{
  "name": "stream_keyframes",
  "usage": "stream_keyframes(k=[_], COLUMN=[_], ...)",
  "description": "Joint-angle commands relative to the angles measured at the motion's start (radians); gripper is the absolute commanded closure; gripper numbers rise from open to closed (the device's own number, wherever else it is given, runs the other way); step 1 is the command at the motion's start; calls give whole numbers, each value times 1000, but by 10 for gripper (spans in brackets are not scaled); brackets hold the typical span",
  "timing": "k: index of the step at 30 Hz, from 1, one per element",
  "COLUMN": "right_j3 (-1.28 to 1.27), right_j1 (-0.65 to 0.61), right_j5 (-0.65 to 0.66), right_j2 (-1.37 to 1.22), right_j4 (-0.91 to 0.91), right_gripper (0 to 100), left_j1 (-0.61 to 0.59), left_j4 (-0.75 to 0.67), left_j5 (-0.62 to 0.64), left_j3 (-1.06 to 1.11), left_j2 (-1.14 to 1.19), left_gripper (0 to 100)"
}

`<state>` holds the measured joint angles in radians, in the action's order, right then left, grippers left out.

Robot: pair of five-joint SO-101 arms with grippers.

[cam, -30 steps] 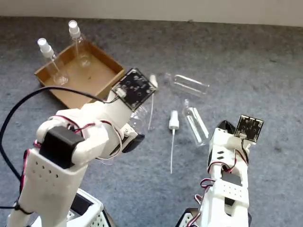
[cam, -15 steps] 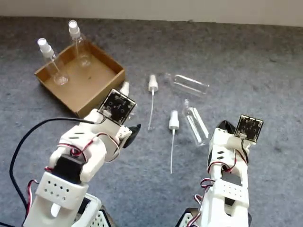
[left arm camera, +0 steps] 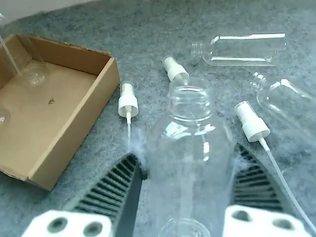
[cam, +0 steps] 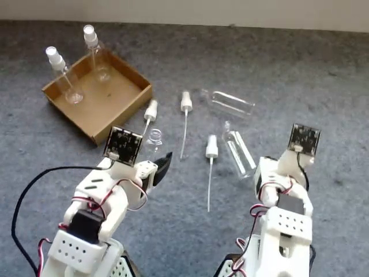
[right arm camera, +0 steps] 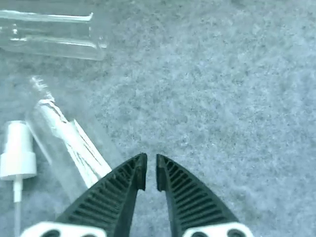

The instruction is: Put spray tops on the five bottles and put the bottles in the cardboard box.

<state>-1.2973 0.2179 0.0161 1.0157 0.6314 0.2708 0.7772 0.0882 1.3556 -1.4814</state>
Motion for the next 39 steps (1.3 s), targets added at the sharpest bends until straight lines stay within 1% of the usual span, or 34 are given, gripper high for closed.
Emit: stream_keyframes(k=[1, 5, 9, 15, 17, 21, 26, 28, 31, 39], right_j3=[231, 380, 487, 653, 694, 773, 868, 894, 924, 938], right_j1=[-74, -170, -272, -372, -390, -421, -452, -466, -478, -532], right_j5=[-2, -2, -6, -8, -8, -8, -11, -38, -133, -149], right_j2=[13, 13, -33, -325, -438, -659, -849, -894, -924, -943], right_j4=[183, 275, 340, 400, 400, 400, 400, 400, 400, 397], right_gripper=[863, 858, 858, 858, 858, 858, 858, 854, 853, 853], left_j1=[-8, -10, -15, -15, -15, -16, -16, -16, -16, -16], left_j4=[-23, -23, -28, -29, -46, -149, -236, -242, -241, -238], left_j5=[9, 9, 8, 11, 11, 8, 6, 6, 5, 5], left_j3=[48, 119, 139, 156, 173, 239, 306, 315, 312, 314], left_j2=[-189, -321, -351, -346, -346, -346, -346, -346, -346, -346], left_gripper=[853, 853, 853, 853, 853, 853, 853, 853, 853, 853])
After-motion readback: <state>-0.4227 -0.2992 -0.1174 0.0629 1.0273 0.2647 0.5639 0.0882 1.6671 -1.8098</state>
